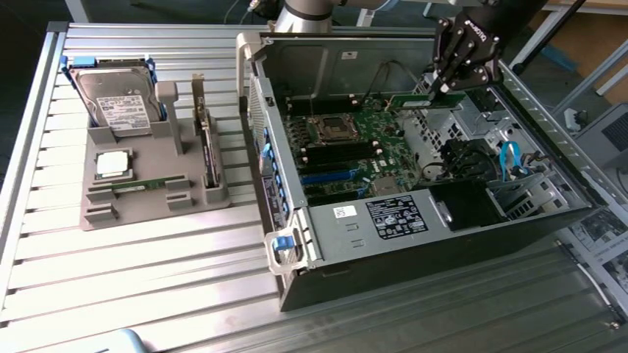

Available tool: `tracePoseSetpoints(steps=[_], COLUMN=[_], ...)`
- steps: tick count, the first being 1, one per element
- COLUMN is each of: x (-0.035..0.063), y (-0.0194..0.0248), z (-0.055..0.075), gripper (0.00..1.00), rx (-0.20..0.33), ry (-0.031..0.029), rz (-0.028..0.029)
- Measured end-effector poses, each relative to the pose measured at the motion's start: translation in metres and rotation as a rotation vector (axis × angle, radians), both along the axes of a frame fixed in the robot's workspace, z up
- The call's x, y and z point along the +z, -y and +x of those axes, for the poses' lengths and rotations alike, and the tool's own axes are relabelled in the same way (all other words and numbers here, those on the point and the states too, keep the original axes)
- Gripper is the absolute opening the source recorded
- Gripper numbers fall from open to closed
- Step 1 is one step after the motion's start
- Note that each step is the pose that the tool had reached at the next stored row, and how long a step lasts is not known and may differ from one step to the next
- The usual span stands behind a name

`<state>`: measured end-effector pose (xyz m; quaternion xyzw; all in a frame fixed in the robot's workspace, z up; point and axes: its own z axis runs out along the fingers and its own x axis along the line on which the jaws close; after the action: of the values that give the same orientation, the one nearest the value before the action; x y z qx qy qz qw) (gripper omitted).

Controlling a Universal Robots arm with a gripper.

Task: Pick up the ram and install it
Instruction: 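Insert the ram into the slot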

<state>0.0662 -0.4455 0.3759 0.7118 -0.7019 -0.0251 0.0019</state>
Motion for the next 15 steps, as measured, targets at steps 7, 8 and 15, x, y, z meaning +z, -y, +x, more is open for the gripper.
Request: tracePoseSetpoints(steps=[7, 8, 15], x=[-0.0018, -0.002, -0.0037], y=[0.0, 0.0, 0.0], z=[0.0, 0.0, 0.0], gripper=[0.12, 0.12, 0.12], rx=[0.0, 0.0, 0.0], ry=[0.0, 0.0, 0.0], rz=[-0.0001, -0.0001, -0.0001])
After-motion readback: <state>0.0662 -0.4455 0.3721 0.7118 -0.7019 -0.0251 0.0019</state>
